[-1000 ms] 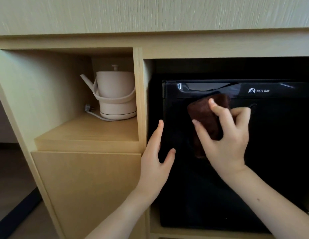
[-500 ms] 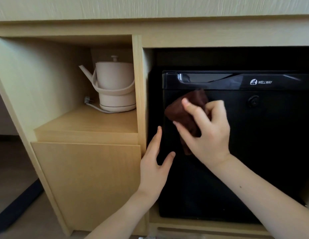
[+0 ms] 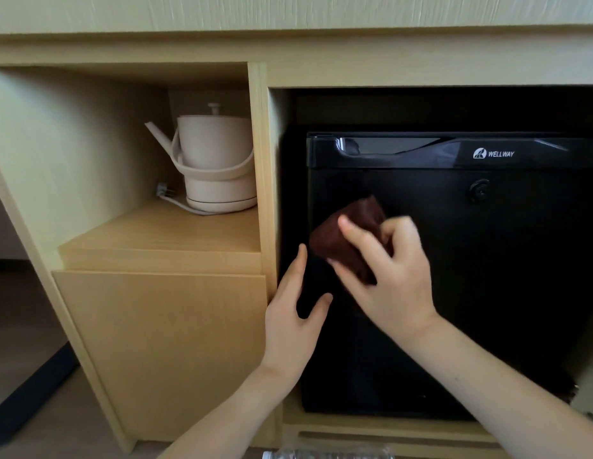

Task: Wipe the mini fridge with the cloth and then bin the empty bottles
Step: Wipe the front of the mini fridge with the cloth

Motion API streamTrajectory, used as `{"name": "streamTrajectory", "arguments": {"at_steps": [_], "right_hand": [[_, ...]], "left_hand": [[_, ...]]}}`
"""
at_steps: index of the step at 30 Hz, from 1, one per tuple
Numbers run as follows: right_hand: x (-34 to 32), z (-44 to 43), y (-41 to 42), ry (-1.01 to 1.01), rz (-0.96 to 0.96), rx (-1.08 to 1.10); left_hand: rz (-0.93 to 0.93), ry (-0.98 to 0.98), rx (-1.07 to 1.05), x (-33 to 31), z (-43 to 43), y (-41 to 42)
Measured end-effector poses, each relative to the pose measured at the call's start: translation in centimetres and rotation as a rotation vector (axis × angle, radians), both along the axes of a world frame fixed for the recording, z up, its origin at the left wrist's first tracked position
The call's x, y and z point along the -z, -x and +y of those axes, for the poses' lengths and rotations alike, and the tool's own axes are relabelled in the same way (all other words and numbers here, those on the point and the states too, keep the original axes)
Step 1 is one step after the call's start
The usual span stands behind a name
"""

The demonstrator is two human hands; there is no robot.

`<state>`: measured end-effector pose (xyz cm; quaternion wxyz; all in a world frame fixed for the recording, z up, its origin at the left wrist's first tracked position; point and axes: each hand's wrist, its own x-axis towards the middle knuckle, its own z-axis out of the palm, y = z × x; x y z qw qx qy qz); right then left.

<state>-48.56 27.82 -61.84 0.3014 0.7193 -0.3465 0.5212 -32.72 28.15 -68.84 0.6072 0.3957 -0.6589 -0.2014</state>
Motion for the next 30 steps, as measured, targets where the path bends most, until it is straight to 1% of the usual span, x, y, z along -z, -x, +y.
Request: {"name": "streamTrajectory", "arguments": {"at_steps": [2,4,6,10,12,15,18,20,22,24,26,28,30], "right_hand": [[2.6,0.5,0.8,-0.018,0.127,0.002],[3.3,0.6,1.3,-0.03,0.185,-0.012],[2.4,0.3,1.3,-0.022,0.14,-0.019],[0.5,-0.4,0.9,-0.03,-0.07,0.001],[1.4,-0.3,0.9,-0.033,-0.067,0.018],[3.8,0.1,1.4,-0.051,0.024,0.019],[3.5,0.4,1.8,-0.052,0.063,-0.007],[1.9,0.1,1.6,-0.012,0.013,-0.007],[0.3,-0.5,1.3,0.016,-0.081,0.0],[0.0,-0.9,1.1,0.02,-0.144,0.011],[1.7,-0.7,1.0,0.029,-0.083,0.026],[4.2,-0.3,1.3,0.017,0.06,0.026],[5.6,0.0,1.8,-0.014,0.143,-0.001]], "left_hand": [[0.01,0.002,0.005,-0.1,0.1,0.0],[0.027,-0.002,0.003,-0.1,0.2,0.1],[0.037,0.0,-0.007,0.0,0.2,0.2],[0.029,-0.004,0.002,0.0,0.0,0.2],[0.014,-0.004,-0.005,0.1,-0.1,0.2],[0.023,-0.029,-0.012,0.8,0.0,0.4],[0.027,-0.066,-0.012,1.9,0.4,0.5],[0.03,-0.079,-0.015,2.4,0.4,0.6],[0.048,-0.095,-0.019,2.7,0.3,0.7],[0.046,-0.109,-0.025,3.2,0.4,0.7],[0.034,-0.108,-0.025,3.6,0.5,0.6],[0.028,-0.114,-0.03,3.7,0.5,0.5],[0.037,-0.12,-0.029,3.6,0.5,0.5]]}}
